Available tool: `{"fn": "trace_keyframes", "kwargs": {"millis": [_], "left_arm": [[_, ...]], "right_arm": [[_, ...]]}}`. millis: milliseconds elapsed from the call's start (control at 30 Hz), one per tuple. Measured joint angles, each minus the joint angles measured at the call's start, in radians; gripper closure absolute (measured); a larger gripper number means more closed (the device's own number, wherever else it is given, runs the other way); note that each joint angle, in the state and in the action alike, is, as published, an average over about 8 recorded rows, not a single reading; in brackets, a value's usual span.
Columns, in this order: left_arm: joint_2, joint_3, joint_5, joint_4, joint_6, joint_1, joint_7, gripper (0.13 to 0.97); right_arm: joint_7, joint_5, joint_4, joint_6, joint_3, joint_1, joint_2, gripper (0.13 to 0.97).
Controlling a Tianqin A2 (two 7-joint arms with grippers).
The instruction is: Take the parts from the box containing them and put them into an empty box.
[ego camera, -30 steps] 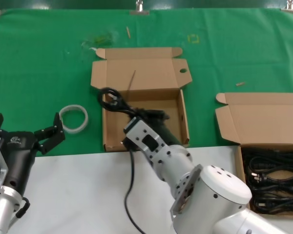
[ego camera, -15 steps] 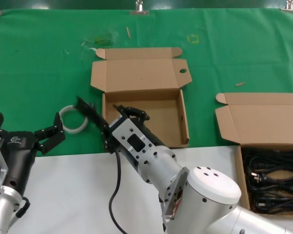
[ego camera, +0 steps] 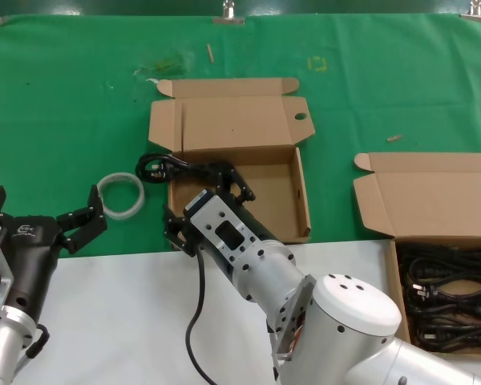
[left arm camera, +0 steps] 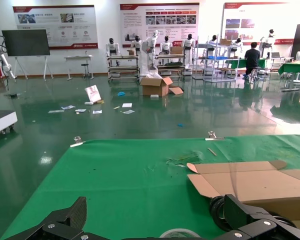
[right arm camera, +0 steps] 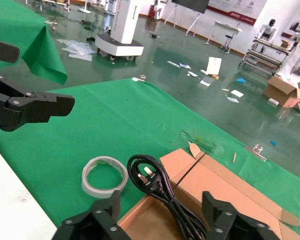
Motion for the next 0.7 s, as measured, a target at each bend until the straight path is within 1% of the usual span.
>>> {"fn": "trace_keyframes", "kwargs": {"millis": [233,267,333,533,567,700], "left_arm": [[0.000,0.000,0.000,0.000,0.000,0.000,0.000,0.132],[0.000,0.000,0.000,0.000,0.000,0.000,0.000,0.132],[0.000,0.000,0.000,0.000,0.000,0.000,0.000,0.132],[0.000,0.000,0.000,0.000,0.000,0.000,0.000,0.132],[0.000,0.000,0.000,0.000,0.000,0.000,0.000,0.132],[0.000,0.000,0.000,0.000,0.000,0.000,0.000,0.132]], "right_arm": [[0.000,0.000,0.000,0.000,0.000,0.000,0.000,0.480],[0.001,-0.001,0.000,-0.001,0.001,-0.001,0.000,0.480],[0.006,-0.006,0.001,-0.004,0.006,-0.004,0.000,0.435],[0.048,-0.046,0.007,-0.030,0.050,-0.029,0.000,0.298],[0.058,-0.056,0.008,-0.036,0.060,-0.036,0.000,0.298],[0.104,-0.101,0.015,-0.065,0.109,-0.065,0.000,0.239]]}}
